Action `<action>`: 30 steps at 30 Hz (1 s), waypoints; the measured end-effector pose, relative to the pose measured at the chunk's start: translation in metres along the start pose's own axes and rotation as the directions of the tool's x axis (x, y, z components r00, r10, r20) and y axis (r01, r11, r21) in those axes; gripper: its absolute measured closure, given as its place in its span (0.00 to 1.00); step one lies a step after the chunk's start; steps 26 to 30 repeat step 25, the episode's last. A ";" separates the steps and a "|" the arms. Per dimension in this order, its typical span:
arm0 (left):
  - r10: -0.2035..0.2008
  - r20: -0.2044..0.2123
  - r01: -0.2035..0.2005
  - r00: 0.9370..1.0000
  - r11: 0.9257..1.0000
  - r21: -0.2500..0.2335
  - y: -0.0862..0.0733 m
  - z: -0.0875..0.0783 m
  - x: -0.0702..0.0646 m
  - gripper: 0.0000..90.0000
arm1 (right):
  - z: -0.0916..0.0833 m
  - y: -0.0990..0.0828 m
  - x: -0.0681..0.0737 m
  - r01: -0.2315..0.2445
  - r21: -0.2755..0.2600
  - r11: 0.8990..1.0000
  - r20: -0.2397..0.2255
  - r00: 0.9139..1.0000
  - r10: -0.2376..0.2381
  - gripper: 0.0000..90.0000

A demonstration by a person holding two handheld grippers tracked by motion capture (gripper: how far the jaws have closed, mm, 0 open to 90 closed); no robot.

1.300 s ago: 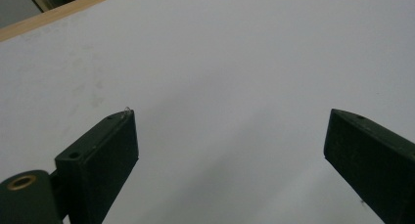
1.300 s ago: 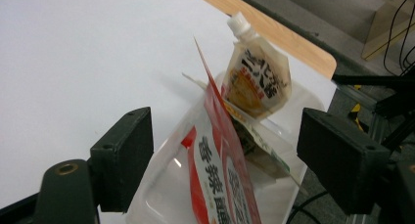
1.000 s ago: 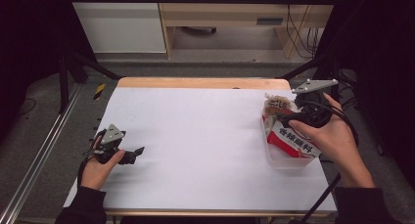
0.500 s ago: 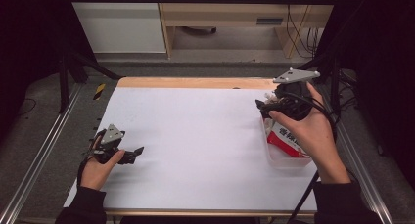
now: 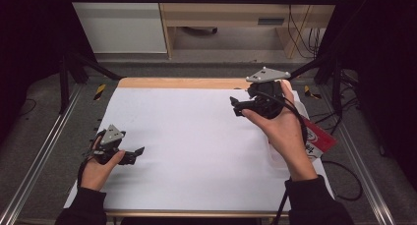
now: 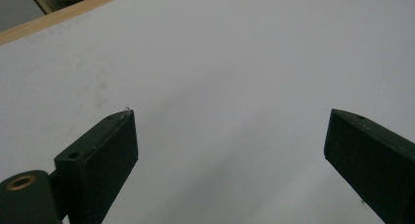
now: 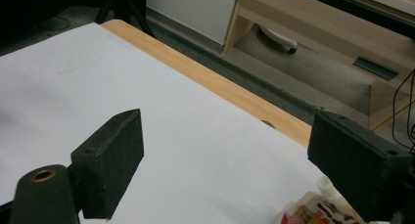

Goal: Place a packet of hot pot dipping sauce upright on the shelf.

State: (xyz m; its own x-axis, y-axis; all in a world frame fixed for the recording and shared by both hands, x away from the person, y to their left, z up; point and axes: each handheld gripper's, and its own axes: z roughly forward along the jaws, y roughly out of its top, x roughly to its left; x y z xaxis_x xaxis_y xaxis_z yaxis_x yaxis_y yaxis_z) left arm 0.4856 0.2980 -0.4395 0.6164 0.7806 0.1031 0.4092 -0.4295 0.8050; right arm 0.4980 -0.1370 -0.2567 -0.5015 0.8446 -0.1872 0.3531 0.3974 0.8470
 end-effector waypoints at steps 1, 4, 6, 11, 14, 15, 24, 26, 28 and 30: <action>0.000 0.000 0.000 1.000 1.000 0.000 0.000 0.000 0.000 0.06 | 0.003 -0.001 0.003 -0.002 0.005 1.000 -0.004 1.000 0.002 0.15; 0.000 -0.001 0.000 1.000 1.000 -0.001 0.000 0.000 0.000 0.06 | 0.012 -0.005 0.009 -0.001 0.011 1.000 -0.017 1.000 0.001 0.15; 0.000 -0.001 0.000 1.000 1.000 0.001 0.000 0.000 0.000 0.06 | 0.018 -0.009 0.013 -0.002 0.015 1.000 -0.023 1.000 0.003 0.14; -0.001 -0.006 0.001 1.000 1.000 -0.001 0.000 0.000 0.000 0.06 | 0.035 -0.024 0.023 -0.020 0.034 0.999 -0.046 0.999 0.022 0.14; -0.003 -0.008 0.003 1.000 1.000 -0.002 0.000 0.000 0.000 0.06 | 0.045 -0.034 0.030 -0.024 0.045 0.999 -0.053 0.998 0.026 0.14; -0.002 -0.008 0.002 1.000 1.000 -0.002 0.000 0.000 0.000 0.06 | 0.048 -0.038 0.032 -0.027 0.048 0.999 -0.055 0.998 0.030 0.14; -0.003 -0.016 0.003 1.000 1.000 -0.006 0.001 0.000 -0.001 0.05 | 0.079 -0.076 0.049 -0.046 0.075 0.996 -0.073 0.996 0.052 0.11; -0.003 -0.020 0.003 1.000 1.000 -0.007 0.001 0.000 -0.001 0.05 | 0.082 -0.080 0.051 -0.047 0.078 0.996 -0.077 0.996 0.053 0.10; -0.003 -0.020 0.003 1.000 1.000 -0.007 0.001 0.000 -0.001 0.05 | 0.082 -0.080 0.051 -0.047 0.078 0.996 -0.077 0.996 0.053 0.10; -0.003 -0.020 0.003 1.000 1.000 -0.007 0.001 0.000 -0.001 0.05 | 0.082 -0.080 0.051 -0.047 0.078 0.996 -0.077 0.996 0.053 0.10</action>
